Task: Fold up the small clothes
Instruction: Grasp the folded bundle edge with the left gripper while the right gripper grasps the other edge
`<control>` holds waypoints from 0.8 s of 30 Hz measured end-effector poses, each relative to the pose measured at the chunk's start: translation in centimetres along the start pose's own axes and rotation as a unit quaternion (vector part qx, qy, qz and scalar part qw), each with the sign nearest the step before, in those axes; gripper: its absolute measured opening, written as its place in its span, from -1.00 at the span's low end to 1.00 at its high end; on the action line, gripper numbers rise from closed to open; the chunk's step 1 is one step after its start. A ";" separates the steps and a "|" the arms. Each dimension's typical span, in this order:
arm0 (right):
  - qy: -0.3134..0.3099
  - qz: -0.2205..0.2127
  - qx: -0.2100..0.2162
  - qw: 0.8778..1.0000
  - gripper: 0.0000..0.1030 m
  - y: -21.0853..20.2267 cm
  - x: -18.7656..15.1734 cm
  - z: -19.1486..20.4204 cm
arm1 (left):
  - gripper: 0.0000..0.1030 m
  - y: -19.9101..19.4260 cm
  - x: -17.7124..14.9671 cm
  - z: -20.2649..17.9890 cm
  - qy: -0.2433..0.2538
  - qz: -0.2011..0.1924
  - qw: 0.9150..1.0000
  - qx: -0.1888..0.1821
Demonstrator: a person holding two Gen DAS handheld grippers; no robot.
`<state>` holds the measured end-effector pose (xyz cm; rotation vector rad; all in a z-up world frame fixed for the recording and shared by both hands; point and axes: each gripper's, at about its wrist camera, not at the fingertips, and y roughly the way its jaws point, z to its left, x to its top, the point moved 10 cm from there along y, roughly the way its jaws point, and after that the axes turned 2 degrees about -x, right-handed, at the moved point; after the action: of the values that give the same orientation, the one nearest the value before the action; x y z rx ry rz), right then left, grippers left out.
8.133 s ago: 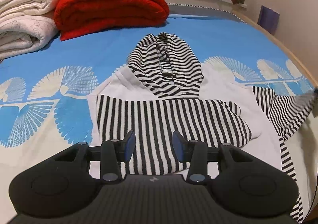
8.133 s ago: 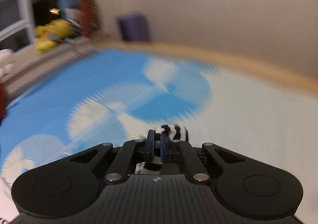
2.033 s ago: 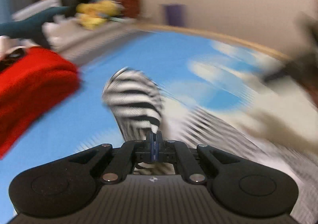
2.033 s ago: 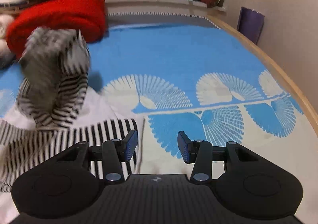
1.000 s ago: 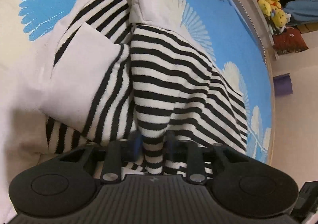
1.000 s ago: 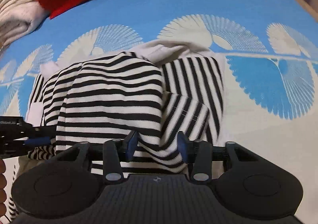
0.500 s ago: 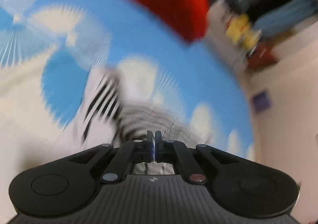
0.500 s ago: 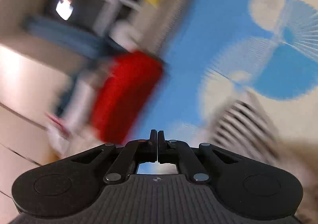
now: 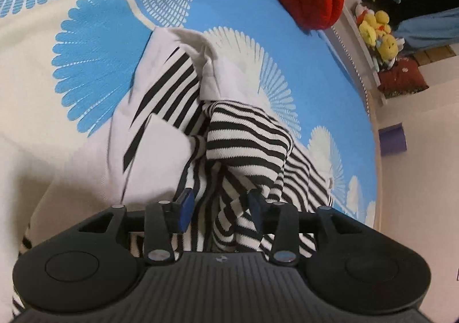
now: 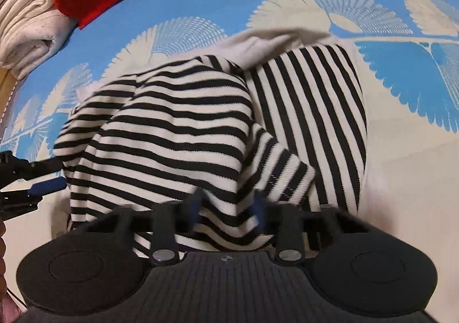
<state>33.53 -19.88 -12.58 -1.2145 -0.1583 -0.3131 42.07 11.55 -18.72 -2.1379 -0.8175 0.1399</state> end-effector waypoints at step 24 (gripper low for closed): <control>0.314 -0.088 0.244 0.913 -0.98 -4.9 5.2 -6.2 | -0.98 -5.7 1.3 -3.8 0.081 -0.027 0.996 -0.005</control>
<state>36.64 -28.00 -8.84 -0.5587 0.2086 -0.7579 41.59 12.34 -11.82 -2.1035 -0.7797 -0.0656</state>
